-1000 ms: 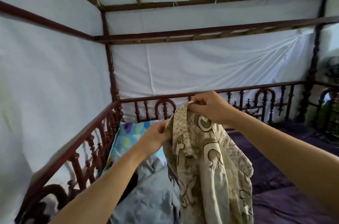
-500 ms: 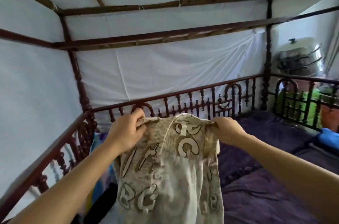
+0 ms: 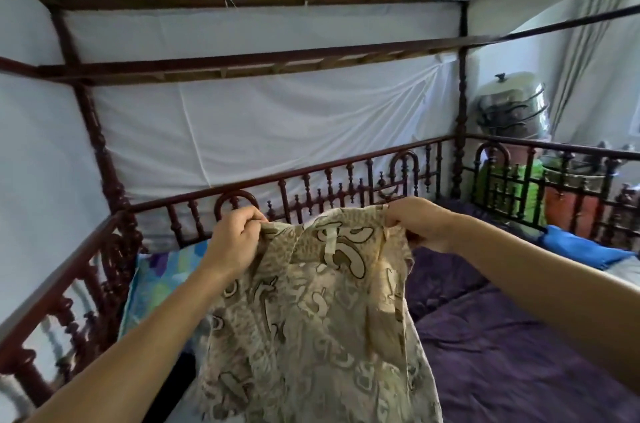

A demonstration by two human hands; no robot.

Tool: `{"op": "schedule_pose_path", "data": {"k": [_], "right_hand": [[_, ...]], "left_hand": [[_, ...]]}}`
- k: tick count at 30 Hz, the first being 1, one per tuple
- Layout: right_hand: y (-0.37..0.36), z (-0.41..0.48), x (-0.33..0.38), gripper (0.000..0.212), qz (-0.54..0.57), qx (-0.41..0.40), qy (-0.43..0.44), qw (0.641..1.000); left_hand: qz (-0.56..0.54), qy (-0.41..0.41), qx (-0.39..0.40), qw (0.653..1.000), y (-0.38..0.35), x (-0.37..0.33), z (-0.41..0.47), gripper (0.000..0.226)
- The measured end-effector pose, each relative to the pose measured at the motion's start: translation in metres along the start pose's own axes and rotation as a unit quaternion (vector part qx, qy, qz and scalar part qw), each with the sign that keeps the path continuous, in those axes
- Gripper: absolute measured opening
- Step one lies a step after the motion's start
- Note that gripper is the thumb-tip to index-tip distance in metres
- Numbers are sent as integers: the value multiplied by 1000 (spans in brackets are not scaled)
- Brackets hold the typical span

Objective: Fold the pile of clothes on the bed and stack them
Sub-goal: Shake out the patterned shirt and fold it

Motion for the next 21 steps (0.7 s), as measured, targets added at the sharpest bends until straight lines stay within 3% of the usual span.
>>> {"op": "schedule_pose_path", "data": {"k": [2, 4, 6, 7, 9, 10, 12, 13, 15, 16, 18, 21], "right_hand": [[6, -7, -4, 8, 142, 49, -70, 986], [13, -17, -7, 20, 242, 155, -88, 954], [19, -28, -11, 36, 273, 218, -78, 934], [22, -30, -15, 37, 239, 210, -43, 947], [27, -32, -23, 24, 16, 92, 110, 990], [32, -34, -24, 13, -114, 1, 180, 977], [42, -38, -25, 21, -274, -108, 241, 925], [49, -41, -24, 28, -325, -142, 244, 903], [67, -43, -18, 44, -402, -232, 259, 847], [78, -44, -12, 50, -401, -277, 273, 830], [95, -46, 0, 53, -316, -319, 294, 844], [112, -50, 7, 42, -206, -331, 327, 861]], "left_hand": [[-18, -1, 24, 1000, -9, -5, -2, 24], [-35, 11, 33, 999, -14, -6, -1, 29], [-57, 28, 28, 998, -15, -8, 5, 27], [-70, 31, 36, 996, -15, -9, 7, 22], [-83, 10, 100, 992, -18, -15, 10, 16], [-77, -7, 145, 986, -21, -18, 9, 22], [-26, -64, 205, 976, -33, -24, 3, 30], [-1, -95, 201, 975, -39, -28, 1, 25], [13, -127, 122, 984, -46, -40, 5, 27], [15, -132, 66, 989, -46, -46, 9, 35], [24, -149, -18, 988, -51, -64, 14, 44], [30, -162, -63, 984, -71, -92, 11, 29]]}}
Point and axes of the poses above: each hand's wrist, its own z-axis towards the middle knuckle, its own y-axis out of the back of the hand, x = y × z, the point moved 4 cm from there along z, towards the middle knuckle, and after that the axes turned 15 degrees about -x, right-handed, at the moved point
